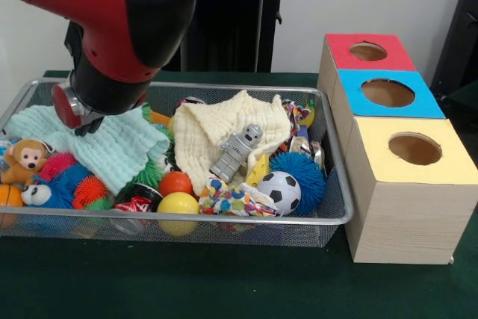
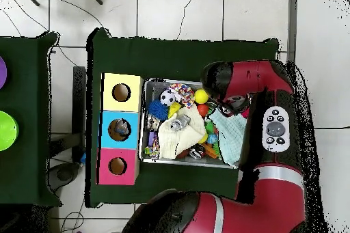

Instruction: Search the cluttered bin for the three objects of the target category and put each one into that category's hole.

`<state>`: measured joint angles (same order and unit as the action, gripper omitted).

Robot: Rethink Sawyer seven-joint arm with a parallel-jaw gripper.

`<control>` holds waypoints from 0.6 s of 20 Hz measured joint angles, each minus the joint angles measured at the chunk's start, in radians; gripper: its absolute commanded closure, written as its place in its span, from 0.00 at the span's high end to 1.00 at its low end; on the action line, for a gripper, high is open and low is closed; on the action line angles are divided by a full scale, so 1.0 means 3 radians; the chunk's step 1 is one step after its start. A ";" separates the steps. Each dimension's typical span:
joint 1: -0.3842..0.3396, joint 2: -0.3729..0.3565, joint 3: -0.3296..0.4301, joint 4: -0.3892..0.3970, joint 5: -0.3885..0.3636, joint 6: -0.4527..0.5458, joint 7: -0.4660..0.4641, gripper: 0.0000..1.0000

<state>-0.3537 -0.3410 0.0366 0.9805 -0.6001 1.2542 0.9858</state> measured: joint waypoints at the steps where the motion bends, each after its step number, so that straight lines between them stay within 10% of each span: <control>1: -0.0003 -0.0003 -0.0001 0.0000 -0.0001 -0.0005 0.0000 0.00; 12: -0.0106 0.0052 -0.0051 -0.0002 -0.0001 -0.0267 0.0000 0.00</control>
<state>-0.3854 -0.3254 0.0213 0.9799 -0.6005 1.1742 0.9858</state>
